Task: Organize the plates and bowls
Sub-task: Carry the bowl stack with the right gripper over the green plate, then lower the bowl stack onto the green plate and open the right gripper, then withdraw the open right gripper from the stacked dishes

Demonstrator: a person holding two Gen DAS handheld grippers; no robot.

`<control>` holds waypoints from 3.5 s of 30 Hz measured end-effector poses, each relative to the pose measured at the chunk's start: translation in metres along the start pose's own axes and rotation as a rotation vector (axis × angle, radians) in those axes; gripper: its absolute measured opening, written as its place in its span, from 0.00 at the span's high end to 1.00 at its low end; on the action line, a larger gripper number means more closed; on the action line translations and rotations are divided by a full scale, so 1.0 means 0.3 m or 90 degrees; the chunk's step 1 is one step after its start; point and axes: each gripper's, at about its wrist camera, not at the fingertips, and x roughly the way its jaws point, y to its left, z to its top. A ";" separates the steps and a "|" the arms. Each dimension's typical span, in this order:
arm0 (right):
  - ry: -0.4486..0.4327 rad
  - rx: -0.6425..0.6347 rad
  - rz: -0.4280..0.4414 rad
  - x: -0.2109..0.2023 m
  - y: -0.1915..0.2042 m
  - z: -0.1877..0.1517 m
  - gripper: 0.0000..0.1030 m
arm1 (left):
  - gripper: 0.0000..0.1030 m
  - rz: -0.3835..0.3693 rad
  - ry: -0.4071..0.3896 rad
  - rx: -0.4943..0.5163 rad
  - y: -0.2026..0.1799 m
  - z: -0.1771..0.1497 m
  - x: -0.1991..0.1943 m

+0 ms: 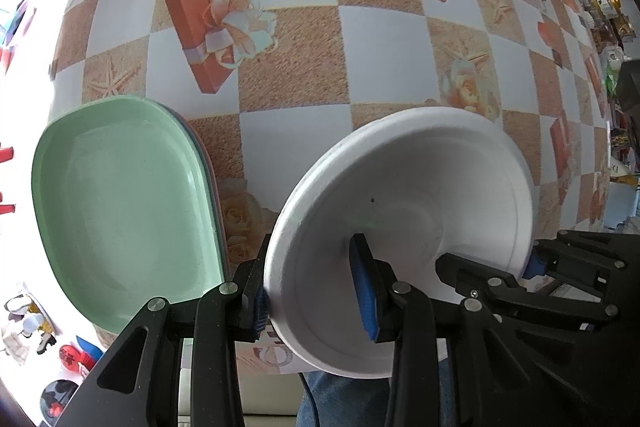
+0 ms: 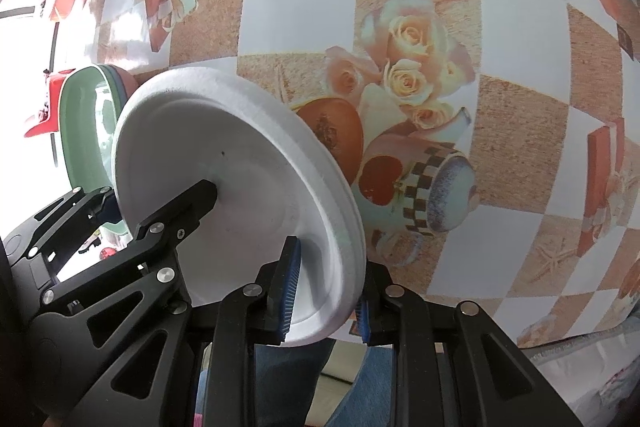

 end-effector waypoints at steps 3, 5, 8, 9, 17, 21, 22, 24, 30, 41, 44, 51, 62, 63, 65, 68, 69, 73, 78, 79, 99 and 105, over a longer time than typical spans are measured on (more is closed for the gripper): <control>-0.004 -0.001 0.000 -0.026 0.000 0.004 0.74 | 0.62 -0.005 -0.006 0.000 0.004 0.000 -0.031; -0.007 -0.004 -0.003 -0.047 0.004 0.008 0.74 | 0.62 -0.120 -0.034 -0.038 0.004 0.001 -0.054; -0.016 -0.011 -0.005 -0.081 0.015 0.020 0.74 | 0.62 -0.120 -0.047 -0.045 0.020 -0.002 -0.095; -0.020 -0.015 -0.006 -0.094 0.022 0.024 0.74 | 0.62 -0.120 -0.052 -0.049 0.026 -0.004 -0.106; -0.048 -0.072 -0.015 -0.185 0.136 0.070 0.74 | 0.62 -0.117 -0.096 -0.115 0.157 -0.044 -0.200; -0.056 -0.119 -0.026 -0.203 0.234 0.083 0.74 | 0.62 -0.116 -0.109 -0.166 0.244 -0.071 -0.231; -0.056 -0.128 -0.027 -0.204 0.257 0.087 0.74 | 0.62 -0.115 -0.112 -0.177 0.258 -0.079 -0.233; -0.055 -0.151 -0.029 -0.195 0.314 0.093 0.74 | 0.63 -0.112 -0.116 -0.208 0.301 -0.083 -0.227; -0.045 -0.212 -0.031 -0.146 0.470 0.133 0.74 | 0.63 -0.108 -0.105 -0.281 0.438 -0.137 -0.183; -0.016 -0.250 -0.043 -0.003 0.594 0.195 0.74 | 0.63 -0.113 -0.074 -0.346 0.549 -0.183 -0.063; -0.012 -0.248 -0.045 0.016 0.610 0.207 0.74 | 0.63 -0.115 -0.069 -0.347 0.563 -0.180 -0.040; -0.010 -0.249 -0.048 0.053 0.649 0.222 0.74 | 0.61 -0.121 -0.066 -0.360 0.580 -0.184 -0.011; -0.049 -0.237 -0.034 -0.053 0.573 0.183 0.54 | 0.35 -0.054 -0.104 -0.384 0.579 -0.219 -0.077; -0.064 -0.232 -0.043 -0.072 0.562 0.181 0.39 | 0.31 -0.049 -0.108 -0.395 0.589 -0.228 -0.085; -0.076 -0.226 -0.032 -0.096 0.546 0.180 0.26 | 0.18 -0.051 -0.121 -0.412 0.613 -0.248 -0.097; -0.088 -0.221 -0.018 -0.129 0.528 0.172 0.12 | 0.14 -0.029 -0.116 -0.409 0.623 -0.257 -0.112; -0.098 -0.223 -0.022 -0.145 0.524 0.165 0.07 | 0.14 -0.023 -0.113 -0.407 0.622 -0.256 -0.110; -0.132 -0.234 -0.024 -0.182 0.542 0.146 0.02 | 0.14 -0.027 -0.112 -0.406 0.614 -0.264 -0.119; -0.178 -0.251 -0.042 -0.221 0.552 0.122 0.02 | 0.13 0.029 -0.123 -0.390 0.591 -0.259 -0.141; -0.185 -0.252 -0.050 -0.227 0.551 0.117 0.02 | 0.13 0.050 -0.122 -0.385 0.583 -0.256 -0.145; -0.183 -0.243 -0.085 -0.271 0.525 0.090 0.02 | 0.00 0.056 -0.111 -0.323 0.476 -0.251 -0.208; -0.178 -0.240 -0.085 -0.274 0.522 0.076 0.02 | 0.00 0.063 -0.117 -0.306 0.461 -0.242 -0.223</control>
